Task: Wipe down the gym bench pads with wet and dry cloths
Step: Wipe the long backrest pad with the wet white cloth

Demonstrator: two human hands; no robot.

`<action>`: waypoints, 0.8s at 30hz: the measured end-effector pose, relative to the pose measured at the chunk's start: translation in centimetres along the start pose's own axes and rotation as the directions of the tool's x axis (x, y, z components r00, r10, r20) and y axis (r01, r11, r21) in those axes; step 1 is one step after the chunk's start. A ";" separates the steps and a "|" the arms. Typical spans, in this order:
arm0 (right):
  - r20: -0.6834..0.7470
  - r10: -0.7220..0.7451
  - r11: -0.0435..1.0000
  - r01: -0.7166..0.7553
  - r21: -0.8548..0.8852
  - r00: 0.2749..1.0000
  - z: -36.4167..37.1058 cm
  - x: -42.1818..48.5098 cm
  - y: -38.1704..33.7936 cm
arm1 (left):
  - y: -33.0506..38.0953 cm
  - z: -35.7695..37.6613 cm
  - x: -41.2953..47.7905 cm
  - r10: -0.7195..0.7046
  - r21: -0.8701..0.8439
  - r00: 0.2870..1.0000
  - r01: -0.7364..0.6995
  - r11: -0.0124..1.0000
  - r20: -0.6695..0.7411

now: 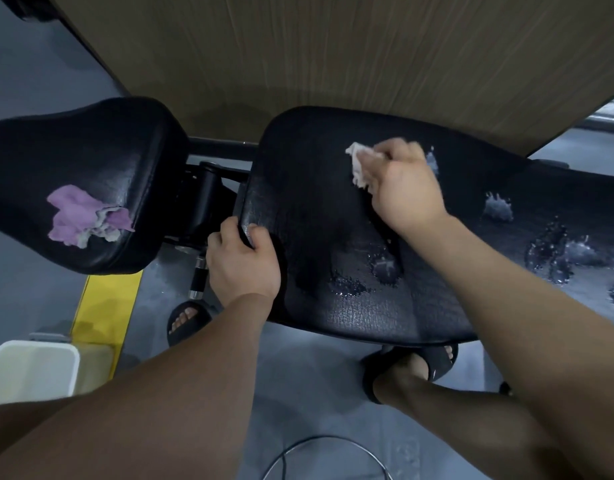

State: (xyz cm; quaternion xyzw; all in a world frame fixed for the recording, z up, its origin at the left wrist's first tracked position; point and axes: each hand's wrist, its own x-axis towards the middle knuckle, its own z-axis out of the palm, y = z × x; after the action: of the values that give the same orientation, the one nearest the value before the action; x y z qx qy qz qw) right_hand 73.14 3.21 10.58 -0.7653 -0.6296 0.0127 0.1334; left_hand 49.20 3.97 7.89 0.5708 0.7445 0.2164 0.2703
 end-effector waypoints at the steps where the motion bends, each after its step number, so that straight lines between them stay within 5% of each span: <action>1: -0.026 0.066 0.998 -0.067 -0.016 0.997 0.0 0.2 -0.4 | -0.1 0.0 0.0 -0.002 0.002 1.000 0.002 1.000 -0.003; 3: -0.059 0.040 0.999 -0.042 -0.023 0.997 0.2 -1.2 -2.5 | -0.1 0.1 0.0 -0.004 0.002 1.000 0.004 1.000 -0.003; 8: 0.041 -0.295 0.955 0.294 0.029 0.955 0.0 -4.9 -3.1 | -0.2 0.2 0.2 -0.001 0.004 1.000 0.001 1.000 -0.005; 14: -0.094 0.157 0.987 -0.160 -0.027 0.983 0.3 2.0 1.0 | -0.2 0.2 0.1 -0.005 -0.006 1.000 0.005 1.000 -0.002; 16: -0.092 0.116 0.992 -0.120 -0.038 0.989 0.6 1.1 -1.1 | -0.3 0.2 0.2 -0.009 -0.003 1.000 0.009 1.000 -0.001; 21: 0.000 -0.255 0.967 0.255 0.015 0.967 0.6 -2.1 -1.5 | -0.2 0.1 0.2 -0.012 -0.005 1.000 0.012 1.000 0.001; 24: -0.056 -0.074 0.997 0.072 -0.042 0.996 0.5 1.4 1.9 | -0.2 0.1 0.1 0.003 -0.004 1.000 -0.003 1.000 0.014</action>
State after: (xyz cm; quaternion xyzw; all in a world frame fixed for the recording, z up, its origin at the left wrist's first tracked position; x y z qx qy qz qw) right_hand 75.14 4.32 9.84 -0.7442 -0.6533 -0.0268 0.1367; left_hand 49.07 4.06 7.70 0.5729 0.7413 0.2145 0.2762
